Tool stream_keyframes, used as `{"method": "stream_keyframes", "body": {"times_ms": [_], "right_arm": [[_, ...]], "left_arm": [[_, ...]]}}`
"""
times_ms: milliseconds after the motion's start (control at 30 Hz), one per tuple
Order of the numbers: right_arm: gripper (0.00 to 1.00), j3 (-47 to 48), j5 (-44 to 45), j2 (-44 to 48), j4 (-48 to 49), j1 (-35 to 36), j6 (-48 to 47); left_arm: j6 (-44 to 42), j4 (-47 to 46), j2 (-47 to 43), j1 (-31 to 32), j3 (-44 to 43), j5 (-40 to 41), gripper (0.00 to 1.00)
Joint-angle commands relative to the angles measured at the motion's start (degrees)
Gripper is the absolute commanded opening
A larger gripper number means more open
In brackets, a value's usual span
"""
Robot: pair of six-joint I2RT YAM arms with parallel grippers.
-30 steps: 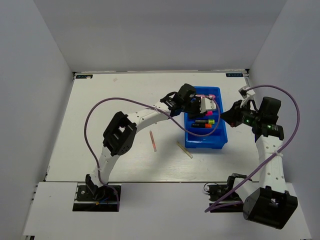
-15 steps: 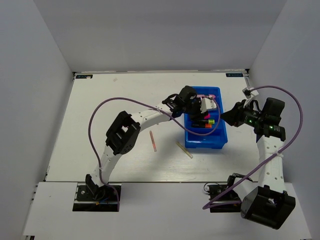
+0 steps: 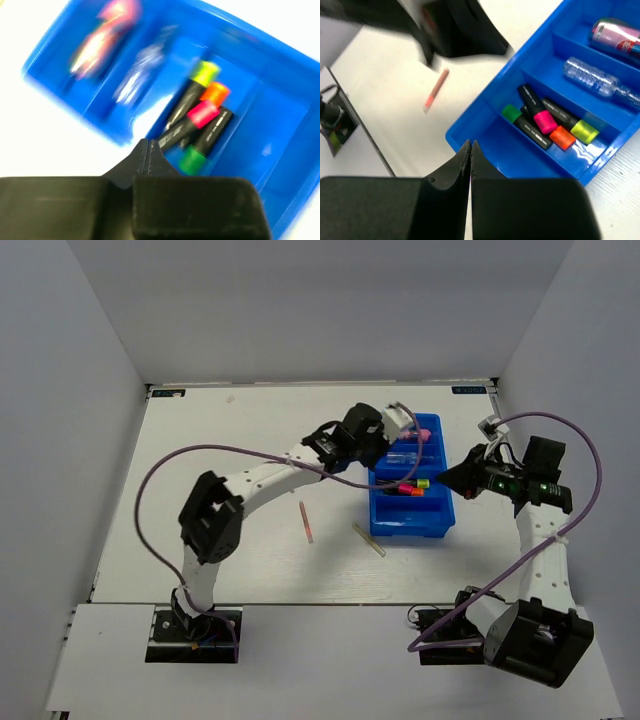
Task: Sort the stationery into containers
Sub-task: Place the pen in the storage box, then pick up the pen from the center of the board.
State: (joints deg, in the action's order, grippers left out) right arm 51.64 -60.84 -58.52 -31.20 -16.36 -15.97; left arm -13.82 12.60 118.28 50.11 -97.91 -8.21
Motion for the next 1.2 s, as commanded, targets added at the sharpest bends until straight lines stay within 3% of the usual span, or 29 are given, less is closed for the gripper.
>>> {"method": "stream_keyframes", "body": {"times_ms": [0,33,100,167,200,267,333,767,1167], "right_arm": [[0.00,4.08,-0.52,-1.85,-6.57,1.06,-4.42],[0.00,4.26,1.23,-2.03,-6.77,1.50,-5.38],[0.00,3.83,3.87,-2.38,-5.81,2.56,-4.52],[0.00,3.73,6.59,-2.91,-4.67,3.79,-2.50],[0.00,4.43,6.87,-3.26,-4.75,4.14,-2.14],[0.00,4.87,8.88,-4.14,-5.10,5.37,-0.83],[0.00,5.93,9.68,-4.49,-5.80,6.25,-0.65],[0.04,5.32,15.22,-5.55,-7.12,9.94,-0.82],[0.04,5.31,14.87,-6.34,-7.73,10.12,-1.79]], "left_arm": [[24.95,19.14,-13.14,-0.62,-2.38,30.08,0.00],[28.29,25.13,-14.29,-0.71,2.32,39.05,0.00],[42.93,30.70,-18.85,-1.67,7.78,45.17,0.31],[53.60,36.51,-20.37,-2.55,9.58,46.00,0.56],[61.12,42.53,-20.11,-3.52,8.53,44.26,0.58],[69.96,53.88,-17.83,-5.89,6.43,42.67,0.60],[75.14,57.43,-15.03,-8.36,5.62,37.94,0.60],[75.44,46.38,-6.92,-9.77,10.89,24.83,0.61],[73.15,39.43,-4.29,-9.85,17.22,20.78,0.59]]}}
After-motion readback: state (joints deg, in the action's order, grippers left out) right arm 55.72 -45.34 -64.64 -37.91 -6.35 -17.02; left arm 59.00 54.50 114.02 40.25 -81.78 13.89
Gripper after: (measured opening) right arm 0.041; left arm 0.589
